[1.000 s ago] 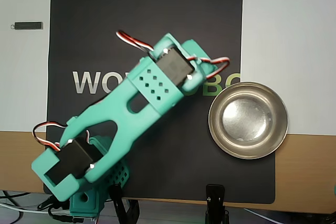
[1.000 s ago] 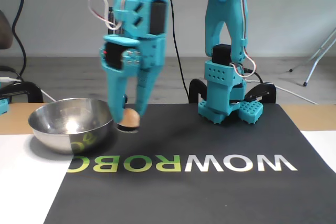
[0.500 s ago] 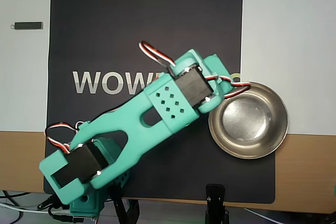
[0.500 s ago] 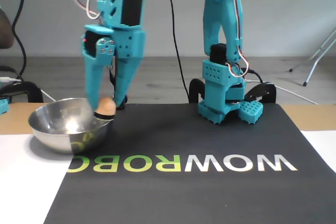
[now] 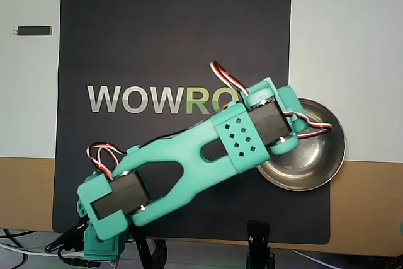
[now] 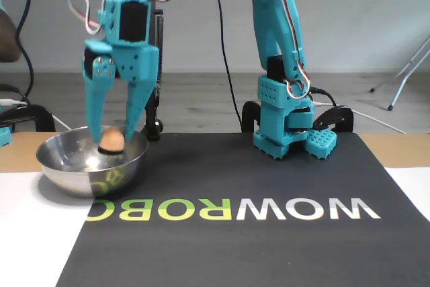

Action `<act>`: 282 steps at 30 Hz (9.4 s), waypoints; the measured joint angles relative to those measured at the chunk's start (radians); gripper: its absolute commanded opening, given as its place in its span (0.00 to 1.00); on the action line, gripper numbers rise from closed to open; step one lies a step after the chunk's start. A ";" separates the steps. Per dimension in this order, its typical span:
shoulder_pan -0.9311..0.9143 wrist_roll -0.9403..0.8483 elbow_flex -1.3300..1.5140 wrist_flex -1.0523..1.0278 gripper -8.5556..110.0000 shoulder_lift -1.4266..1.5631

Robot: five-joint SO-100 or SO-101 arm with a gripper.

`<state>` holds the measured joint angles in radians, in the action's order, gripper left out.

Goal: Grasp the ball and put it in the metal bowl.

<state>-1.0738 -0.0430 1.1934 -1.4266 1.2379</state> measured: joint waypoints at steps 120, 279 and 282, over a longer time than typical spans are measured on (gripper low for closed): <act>-0.041 0.006 -0.115 0.000 0.56 -0.109; 1.072 0.130 1.898 0.686 0.07 2.115; 1.074 0.118 1.898 0.637 0.07 2.115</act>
<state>0.0000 0.0752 3.0910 -0.7900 3.3533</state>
